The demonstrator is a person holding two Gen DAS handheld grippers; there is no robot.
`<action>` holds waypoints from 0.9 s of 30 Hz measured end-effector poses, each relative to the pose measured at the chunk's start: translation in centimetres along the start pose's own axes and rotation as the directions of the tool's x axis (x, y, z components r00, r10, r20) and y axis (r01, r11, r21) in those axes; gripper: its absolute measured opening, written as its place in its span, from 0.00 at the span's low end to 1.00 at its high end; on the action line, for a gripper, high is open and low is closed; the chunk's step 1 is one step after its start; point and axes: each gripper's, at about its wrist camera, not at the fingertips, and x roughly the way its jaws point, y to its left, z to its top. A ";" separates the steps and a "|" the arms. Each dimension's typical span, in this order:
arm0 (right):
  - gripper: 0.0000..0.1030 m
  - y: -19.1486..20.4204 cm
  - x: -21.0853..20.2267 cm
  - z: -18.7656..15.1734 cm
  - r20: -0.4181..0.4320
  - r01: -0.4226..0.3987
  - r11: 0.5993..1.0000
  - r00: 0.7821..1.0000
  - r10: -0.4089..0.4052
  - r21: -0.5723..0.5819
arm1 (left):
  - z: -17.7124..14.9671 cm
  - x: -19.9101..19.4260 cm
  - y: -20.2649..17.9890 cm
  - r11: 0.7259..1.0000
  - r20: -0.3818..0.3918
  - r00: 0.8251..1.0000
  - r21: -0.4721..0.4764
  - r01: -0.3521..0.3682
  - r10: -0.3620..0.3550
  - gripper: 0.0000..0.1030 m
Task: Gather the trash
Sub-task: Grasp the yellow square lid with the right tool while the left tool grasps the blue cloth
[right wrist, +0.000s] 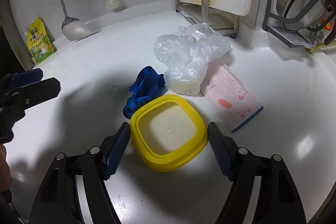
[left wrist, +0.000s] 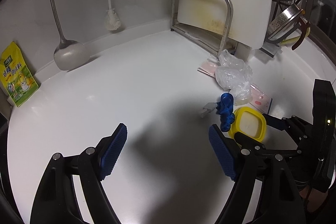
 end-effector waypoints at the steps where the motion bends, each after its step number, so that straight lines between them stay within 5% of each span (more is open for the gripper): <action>1: 0.69 -0.1 -0.1 0.0 0.003 -0.002 1.000 1.000 0.002 0.003 | 0.0 0.1 0.0 1.000 -0.001 1.000 -0.001 0.002 -0.002 0.76; 14: 0.69 -4.4 -5.7 -2.7 0.091 0.029 0.968 0.994 -0.053 0.249 | 0.6 3.0 -3.5 0.998 -0.026 0.998 0.020 0.061 -0.061 0.76; 27: 0.69 -6.0 -10.9 -7.5 0.118 0.059 0.928 0.987 -0.110 0.367 | 1.6 7.5 -7.5 0.996 -0.078 0.995 0.052 0.073 -0.068 0.73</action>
